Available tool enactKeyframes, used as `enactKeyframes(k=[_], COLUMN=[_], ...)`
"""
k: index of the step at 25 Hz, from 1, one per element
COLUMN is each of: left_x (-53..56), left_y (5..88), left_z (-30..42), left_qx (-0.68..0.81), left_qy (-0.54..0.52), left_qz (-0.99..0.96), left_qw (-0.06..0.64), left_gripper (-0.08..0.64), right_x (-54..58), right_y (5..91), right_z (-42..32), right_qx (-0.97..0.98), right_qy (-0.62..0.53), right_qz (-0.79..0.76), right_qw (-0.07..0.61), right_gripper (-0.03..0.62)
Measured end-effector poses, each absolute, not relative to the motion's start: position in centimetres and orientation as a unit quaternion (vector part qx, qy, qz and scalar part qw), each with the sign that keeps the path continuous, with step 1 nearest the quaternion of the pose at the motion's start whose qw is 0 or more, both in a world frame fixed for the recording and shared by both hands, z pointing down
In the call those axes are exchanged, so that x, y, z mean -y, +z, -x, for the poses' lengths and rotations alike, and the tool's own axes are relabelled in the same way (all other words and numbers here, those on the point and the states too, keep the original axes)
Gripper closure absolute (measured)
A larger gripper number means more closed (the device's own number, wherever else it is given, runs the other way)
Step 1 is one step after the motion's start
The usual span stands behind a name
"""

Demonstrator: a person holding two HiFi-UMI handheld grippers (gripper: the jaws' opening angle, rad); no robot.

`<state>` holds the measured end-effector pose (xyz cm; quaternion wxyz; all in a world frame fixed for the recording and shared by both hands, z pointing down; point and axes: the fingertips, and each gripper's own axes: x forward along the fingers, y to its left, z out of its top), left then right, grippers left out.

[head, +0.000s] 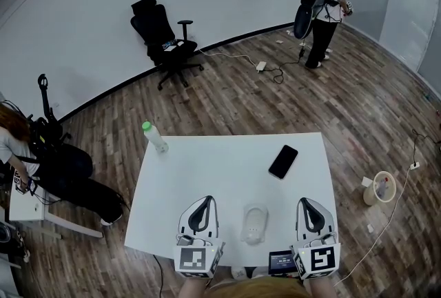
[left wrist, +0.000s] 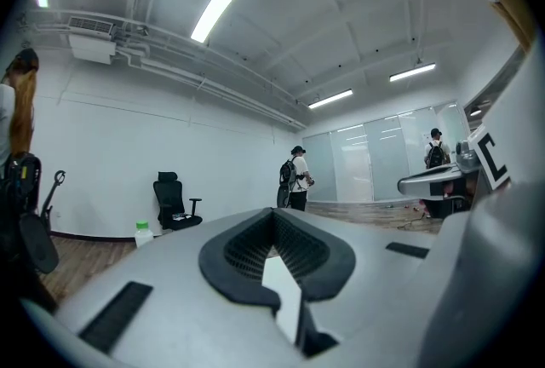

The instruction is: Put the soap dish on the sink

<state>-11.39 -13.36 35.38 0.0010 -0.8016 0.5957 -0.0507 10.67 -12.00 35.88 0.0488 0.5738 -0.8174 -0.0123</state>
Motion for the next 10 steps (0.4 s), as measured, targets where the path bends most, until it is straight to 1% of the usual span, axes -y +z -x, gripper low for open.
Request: enactKeyframes(k=[10], left_x=[13.62], left_y=[35.91], left_z=[10.80], left_qx=[-0.602], left_qy=[-0.053], left_qz=[0.797], left_qw=[-0.008], left_gripper=[0.554], right_x=[12.78], right_y=[35.06], right_z=[-11.62], right_qx=[0.817], right_qy=[-0.019], right_qz=[-0.574], right_qw=[0.048], right_gripper=[0.584])
